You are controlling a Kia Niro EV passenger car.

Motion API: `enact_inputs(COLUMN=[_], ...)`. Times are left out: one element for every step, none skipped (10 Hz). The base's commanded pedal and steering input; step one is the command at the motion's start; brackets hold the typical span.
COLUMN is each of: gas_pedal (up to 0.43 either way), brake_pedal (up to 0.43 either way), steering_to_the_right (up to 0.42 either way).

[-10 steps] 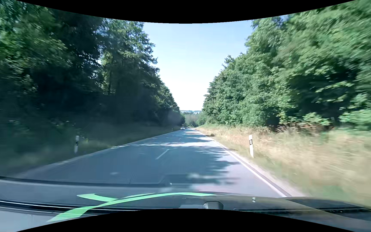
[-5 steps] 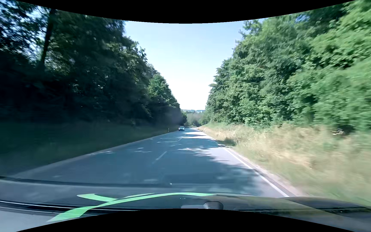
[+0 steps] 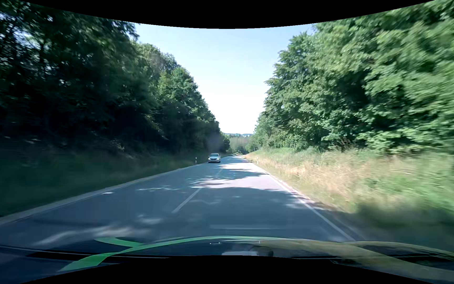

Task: Follow the waypoints while adhering to traffic rules and regulations

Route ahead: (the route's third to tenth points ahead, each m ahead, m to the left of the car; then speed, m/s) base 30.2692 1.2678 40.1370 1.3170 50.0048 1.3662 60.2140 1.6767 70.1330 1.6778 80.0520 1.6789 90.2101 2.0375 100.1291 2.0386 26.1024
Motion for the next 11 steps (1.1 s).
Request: enact_inputs(gas_pedal=[0.118, 0.130, 0.138, 0.130, 0.110, 0.087, 0.067, 0.028, 0.020, 0.020, 0.020], brake_pedal=[0.000, 0.000, 0.000, 0.000, 0.000, 0.000, 0.000, 0.000, 0.000, 0.000, 0.000], steering_to_the_right=[-0.004, -0.004, -0.005, -0.004, -0.004, -0.004, -0.004, -0.003, -0.002, 0.000, 0.000])
